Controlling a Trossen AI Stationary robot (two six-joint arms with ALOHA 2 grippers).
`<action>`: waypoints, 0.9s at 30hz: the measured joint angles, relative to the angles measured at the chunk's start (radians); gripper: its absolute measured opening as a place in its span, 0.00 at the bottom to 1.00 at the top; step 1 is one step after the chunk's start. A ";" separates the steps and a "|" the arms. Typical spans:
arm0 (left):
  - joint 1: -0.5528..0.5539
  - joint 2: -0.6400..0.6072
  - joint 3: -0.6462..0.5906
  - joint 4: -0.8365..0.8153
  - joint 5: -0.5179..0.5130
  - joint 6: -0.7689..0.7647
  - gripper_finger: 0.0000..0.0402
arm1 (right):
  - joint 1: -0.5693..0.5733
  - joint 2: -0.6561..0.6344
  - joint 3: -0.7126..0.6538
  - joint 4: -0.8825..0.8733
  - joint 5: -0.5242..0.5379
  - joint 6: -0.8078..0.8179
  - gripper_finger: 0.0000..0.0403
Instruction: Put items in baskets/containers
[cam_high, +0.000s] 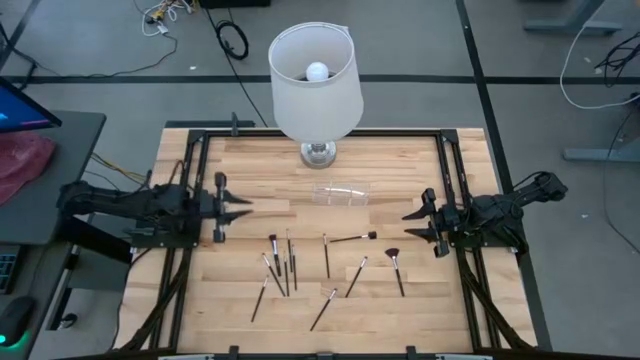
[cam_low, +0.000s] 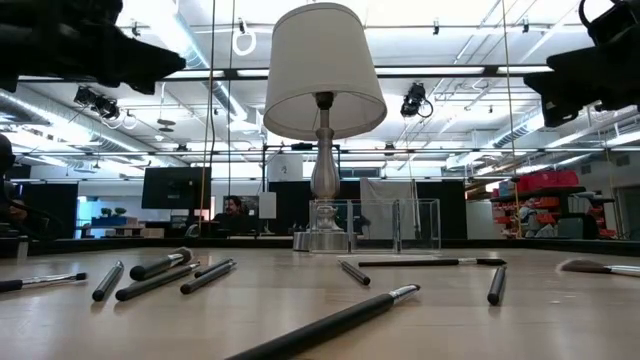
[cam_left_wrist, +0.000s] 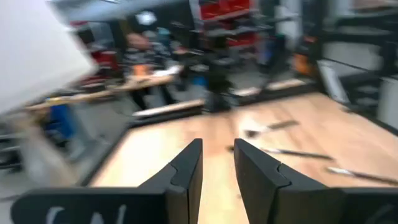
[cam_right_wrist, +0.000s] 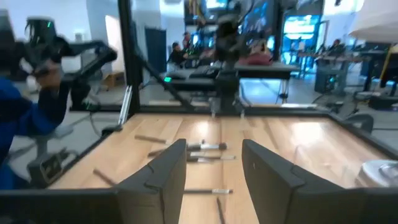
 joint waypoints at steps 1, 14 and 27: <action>0.000 0.002 0.000 -0.006 0.027 0.003 0.24 | 0.000 0.000 0.000 0.002 0.000 0.000 0.40; 0.000 0.006 0.000 -0.002 0.036 -0.004 0.23 | 0.000 0.000 0.000 0.050 0.000 0.002 0.40; 0.000 0.006 0.000 -0.084 0.160 -0.006 0.23 | 0.000 0.001 0.000 0.116 -0.011 -0.051 0.40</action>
